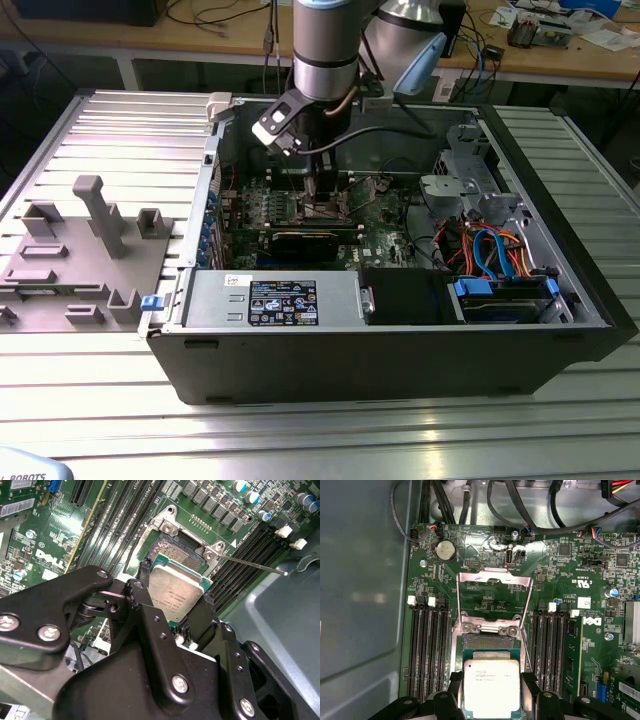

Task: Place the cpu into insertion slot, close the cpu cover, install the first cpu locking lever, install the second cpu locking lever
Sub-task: 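Place the cpu into insertion slot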

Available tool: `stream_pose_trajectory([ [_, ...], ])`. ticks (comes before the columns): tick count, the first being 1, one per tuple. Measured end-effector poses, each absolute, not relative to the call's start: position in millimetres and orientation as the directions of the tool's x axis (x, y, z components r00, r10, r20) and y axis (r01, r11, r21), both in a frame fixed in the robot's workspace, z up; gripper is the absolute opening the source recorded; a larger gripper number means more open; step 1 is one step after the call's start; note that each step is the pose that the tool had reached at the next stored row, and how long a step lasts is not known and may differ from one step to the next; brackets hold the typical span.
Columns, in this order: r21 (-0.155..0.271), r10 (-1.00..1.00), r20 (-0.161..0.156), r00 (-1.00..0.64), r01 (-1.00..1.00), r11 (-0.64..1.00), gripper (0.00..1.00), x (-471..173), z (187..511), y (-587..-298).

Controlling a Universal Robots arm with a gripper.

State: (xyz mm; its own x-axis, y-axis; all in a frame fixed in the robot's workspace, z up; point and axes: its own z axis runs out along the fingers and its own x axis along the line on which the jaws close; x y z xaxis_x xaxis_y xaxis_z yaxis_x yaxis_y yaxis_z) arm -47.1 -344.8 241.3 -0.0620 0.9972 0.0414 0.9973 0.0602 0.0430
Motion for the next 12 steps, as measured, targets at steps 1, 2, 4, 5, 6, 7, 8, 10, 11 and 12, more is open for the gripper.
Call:
stream_pose_trajectory([
  [1,0.043,0.997,0.041,-0.062,0.997,0.060,0.54,-47.1,240.5,-344.8],
  [2,0.043,0.997,0.041,-0.062,0.997,0.060,0.54,-47.1,240.1,-344.9],
  [4,0.043,0.997,0.041,-0.062,0.997,0.060,0.54,-47.1,239.0,-344.9],
  [5,0.043,0.997,0.041,-0.062,0.997,0.060,0.54,-47.1,238.5,-344.9],
  [6,0.043,0.997,0.041,-0.062,0.997,0.060,0.54,-47.1,237.8,-344.9],
  [7,0.043,0.997,0.041,-0.062,0.997,0.060,0.54,-47.1,237.5,-344.9],
  [8,0.043,0.997,0.041,-0.062,0.997,0.060,0.54,-47.1,236.9,-344.9],
  [10,0.043,0.997,0.041,-0.062,0.997,0.060,0.54,-47.1,235.8,-344.9],
  [11,0.043,0.997,0.041,-0.062,0.997,0.060,0.54,-47.1,235.5,-344.9],
  [12,0.043,0.997,0.041,-0.062,0.997,0.060,0.54,-47.1,234.4,-344.9],
])
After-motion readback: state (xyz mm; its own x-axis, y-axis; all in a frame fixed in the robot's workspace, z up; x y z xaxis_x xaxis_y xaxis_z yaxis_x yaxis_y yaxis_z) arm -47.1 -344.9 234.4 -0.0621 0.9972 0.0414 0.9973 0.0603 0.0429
